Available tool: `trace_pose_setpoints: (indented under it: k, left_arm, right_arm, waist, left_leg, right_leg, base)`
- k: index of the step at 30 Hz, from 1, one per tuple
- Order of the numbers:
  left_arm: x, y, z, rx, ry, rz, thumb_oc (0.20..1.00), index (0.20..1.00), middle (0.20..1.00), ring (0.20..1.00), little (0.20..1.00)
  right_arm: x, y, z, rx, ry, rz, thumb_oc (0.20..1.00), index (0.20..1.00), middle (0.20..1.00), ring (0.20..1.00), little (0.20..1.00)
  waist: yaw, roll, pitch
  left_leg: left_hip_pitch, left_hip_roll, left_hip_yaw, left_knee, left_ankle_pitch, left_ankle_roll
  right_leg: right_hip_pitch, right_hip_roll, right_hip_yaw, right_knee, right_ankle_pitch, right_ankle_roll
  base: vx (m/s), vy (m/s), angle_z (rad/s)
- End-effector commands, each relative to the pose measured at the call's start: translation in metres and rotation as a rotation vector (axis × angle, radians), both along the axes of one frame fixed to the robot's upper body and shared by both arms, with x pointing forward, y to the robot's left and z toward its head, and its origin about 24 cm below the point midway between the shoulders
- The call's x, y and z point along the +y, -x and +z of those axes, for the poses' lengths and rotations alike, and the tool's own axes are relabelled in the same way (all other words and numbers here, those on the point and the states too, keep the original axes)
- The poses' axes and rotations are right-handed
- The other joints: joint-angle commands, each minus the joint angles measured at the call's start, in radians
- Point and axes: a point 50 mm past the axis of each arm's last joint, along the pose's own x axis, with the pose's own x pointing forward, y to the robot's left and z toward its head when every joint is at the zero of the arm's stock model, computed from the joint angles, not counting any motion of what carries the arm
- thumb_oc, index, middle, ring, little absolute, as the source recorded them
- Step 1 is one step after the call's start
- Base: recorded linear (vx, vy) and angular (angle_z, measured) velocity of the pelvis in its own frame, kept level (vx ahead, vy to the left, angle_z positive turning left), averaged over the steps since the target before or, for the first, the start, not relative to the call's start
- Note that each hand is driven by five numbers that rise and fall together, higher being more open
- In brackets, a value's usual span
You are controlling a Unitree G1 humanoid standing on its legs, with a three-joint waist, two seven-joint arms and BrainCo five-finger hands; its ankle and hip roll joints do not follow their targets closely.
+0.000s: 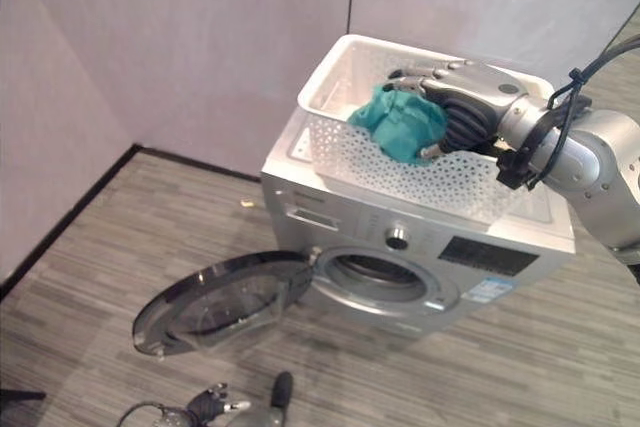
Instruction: Grab the laundry basket,head to the washer,open it,put in the laundry and shut it.
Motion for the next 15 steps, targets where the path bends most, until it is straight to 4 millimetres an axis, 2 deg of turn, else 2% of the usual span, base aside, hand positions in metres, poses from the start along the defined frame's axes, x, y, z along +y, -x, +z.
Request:
trace_pose_setpoints:
  k: [1, 10, 15]
  left_arm:
    - [0.002, 0.003, -0.002, 0.012, -0.032, -0.041, 1.000, 1.000, 1.000, 1.000, 1.000]
    - [0.002, 0.006, -0.003, 0.033, -0.023, -0.031, 1.000, 1.000, 1.000, 1.000, 1.000]
    - [0.001, 0.006, -0.003, 0.029, -0.020, -0.034, 1.000, 1.000, 1.000, 1.000, 1.000]
  right_arm:
    - [0.000, -0.001, -0.005, -0.025, -0.015, 0.004, 0.200, 0.200, 0.200, 0.200, 0.200]
    - [-0.015, -0.003, -0.010, 0.028, 0.052, -0.082, 0.200, 0.200, 0.200, 0.200, 0.200]
    - [-0.027, -0.007, -0.009, 0.013, -0.003, -0.136, 0.200, 0.200, 0.200, 0.200, 0.200]
  waist:
    - [0.030, -0.004, -0.097]
    - [0.020, -0.005, -0.102]
    - [0.017, 0.000, -0.103]
  left_leg:
    - [-0.057, 0.084, 0.002, 0.004, 0.007, -0.074]
    - [-0.047, 0.082, -0.004, 0.004, 0.005, -0.071]
    - [-0.043, 0.081, -0.007, 0.004, 0.004, -0.070]
  right_leg:
    - [-0.015, -0.018, 0.030, -0.002, 0.051, 0.023]
    - [-0.001, -0.012, 0.032, -0.002, 0.043, 0.018]
    - [0.004, -0.012, 0.029, -0.002, 0.043, 0.017]
  base:
    - [0.00, 0.000, 0.00]
    - [0.00, 0.000, 0.00]
    - [0.00, 0.000, 0.00]
